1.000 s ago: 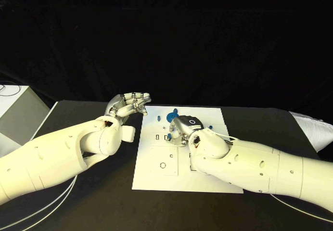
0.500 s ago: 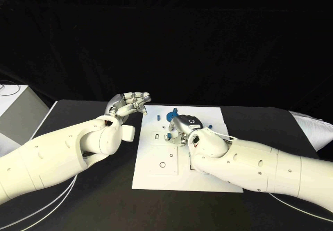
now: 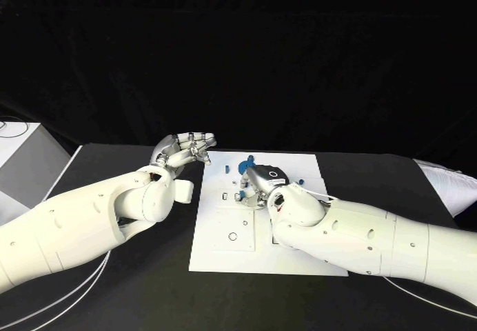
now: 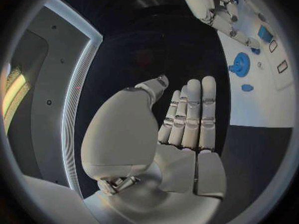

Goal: Assemble the parts on the task board

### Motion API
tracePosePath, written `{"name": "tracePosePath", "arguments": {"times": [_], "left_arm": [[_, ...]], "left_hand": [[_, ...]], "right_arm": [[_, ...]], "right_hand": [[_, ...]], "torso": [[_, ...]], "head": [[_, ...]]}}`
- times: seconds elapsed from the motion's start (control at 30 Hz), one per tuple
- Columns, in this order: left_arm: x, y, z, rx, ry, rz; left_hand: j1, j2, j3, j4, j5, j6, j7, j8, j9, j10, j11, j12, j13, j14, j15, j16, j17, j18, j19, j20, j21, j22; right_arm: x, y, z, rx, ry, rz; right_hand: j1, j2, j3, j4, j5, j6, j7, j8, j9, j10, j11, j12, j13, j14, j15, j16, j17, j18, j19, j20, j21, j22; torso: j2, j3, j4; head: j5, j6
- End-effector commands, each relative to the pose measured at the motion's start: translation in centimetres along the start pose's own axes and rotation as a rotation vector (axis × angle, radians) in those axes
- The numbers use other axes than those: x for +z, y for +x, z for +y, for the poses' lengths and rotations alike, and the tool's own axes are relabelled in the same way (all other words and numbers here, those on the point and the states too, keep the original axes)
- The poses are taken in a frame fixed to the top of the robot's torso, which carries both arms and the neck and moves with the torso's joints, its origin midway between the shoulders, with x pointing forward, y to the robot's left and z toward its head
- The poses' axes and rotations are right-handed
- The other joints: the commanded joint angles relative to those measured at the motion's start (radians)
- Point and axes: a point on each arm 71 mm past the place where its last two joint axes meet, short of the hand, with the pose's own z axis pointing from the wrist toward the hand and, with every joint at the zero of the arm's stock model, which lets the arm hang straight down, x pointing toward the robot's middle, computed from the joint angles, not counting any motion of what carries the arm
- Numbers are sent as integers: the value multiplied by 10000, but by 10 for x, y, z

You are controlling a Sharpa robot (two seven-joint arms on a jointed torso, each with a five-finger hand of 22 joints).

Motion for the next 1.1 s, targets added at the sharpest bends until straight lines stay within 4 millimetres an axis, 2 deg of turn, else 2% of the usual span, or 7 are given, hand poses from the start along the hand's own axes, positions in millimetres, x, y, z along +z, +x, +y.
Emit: {"name": "tracePosePath", "arguments": {"times": [0.03, 0.4, 0.53, 0.63, 0.7, 0.87, 1.1], "left_arm": [[0, 3, -1, -52, 81, 216], [0, 3, 0, -60, 62, 220], [0, 3, 1, -61, 51, 217], [0, 3, 1, -61, 46, 215], [0, 3, 1, -61, 38, 216], [0, 2, 2, -35, 13, 231], [0, 2, 4, 79, -98, 242]], "left_hand": [[-108, 15, -24, -14, 22, -51, 0, 65, 16, -53, 4, 35, 14, -58, 8, 38, -11, 150, -60, 6, 64, 13], [-108, 15, -24, -14, 22, -51, 0, 65, 16, -53, 4, 35, 14, -58, 8, 38, -11, 150, -60, 6, 64, 13], [-108, 15, -24, -14, 22, -51, 0, 65, 16, -53, 4, 35, 14, -58, 8, 38, -11, 150, -60, 6, 64, 13], [-107, 28, -24, -31, 22, -66, 1, 74, 21, -76, 6, 55, 15, -64, 10, 53, -37, 150, -75, 9, 86, 15], [-107, 28, -24, -31, 22, -66, 1, 74, 21, -76, 6, 55, 15, -64, 10, 53, -37, 150, -75, 9, 86, 15], [-95, 49, -12, -42, 23, -19, -25, 110, 36, -89, -3, 62, 15, -68, 6, 59, -49, 151, -81, 9, 95, 16], [-116, 53, -23, -47, 21, 34, -50, 160, 57, 10, -36, 151, 46, -69, -10, 76, -66, 155, -89, 2, 113, 17]], "right_arm": [[0, 0, 1, 1, -140, -70], [1, -1, 1, 113, -182, -250], [0, -2, 3, 262, -296, -356], [-1, -3, 4, 431, -451, -477], [-2, -4, 4, 563, -568, -597], [-6, -8, 3, 964, -850, -885], [-16, -16, -6, 1631, -1161, -1373]], "right_hand": [[64, 4, -6, 76, 42, 19, -49, 46, 5, 928, 49, -58, 2495, 875, 25, -62, 1754, -60, 881, 63, -57, 2382], [66, 11, -48, 155, 38, 32, -54, 60, 8, 934, 43, -49, 2502, 875, 21, -62, 1757, -59, 879, 58, -61, 2379], [69, -42, -196, 325, -24, 27, -62, 74, 9, 928, 36, -58, 2495, 873, 13, -67, 1746, -58, 877, 49, -66, 2377], [-12, -89, -463, 419, -177, -25, -58, 68, 2, 917, 38, -74, 2483, 875, 12, -67, 1753, -59, 879, 46, -66, 2379], [-136, 8, -1147, 432, -250, -161, -28, 31, -19, 911, 65, -83, 2477, 873, 32, -72, 1745, -54, 871, 58, -85, 2369], [-303, 54, -1853, 459, -364, -469, 83, -136, -84, 894, 160, -104, 2462, 872, 108, -77, 1738, -54, 871, 115, -91, 2369], [-256, 133, -1952, 453, -290, -497, 103, -159, -91, 877, 180, -127, 2445, 863, 128, -89, 1699, -44, 852, 137, -129, 2342]], "torso": [[3, -3, 9], [2, -6, 7], [-2, -2, 0], [-7, -5, -4], [-5, -4, -6], [-9, 5, -16], [-12, 17, -28]], "head": [[2, -14], [0, 3], [5, 8], [10, 11], [11, 12], [17, 12], [28, 19]]}}
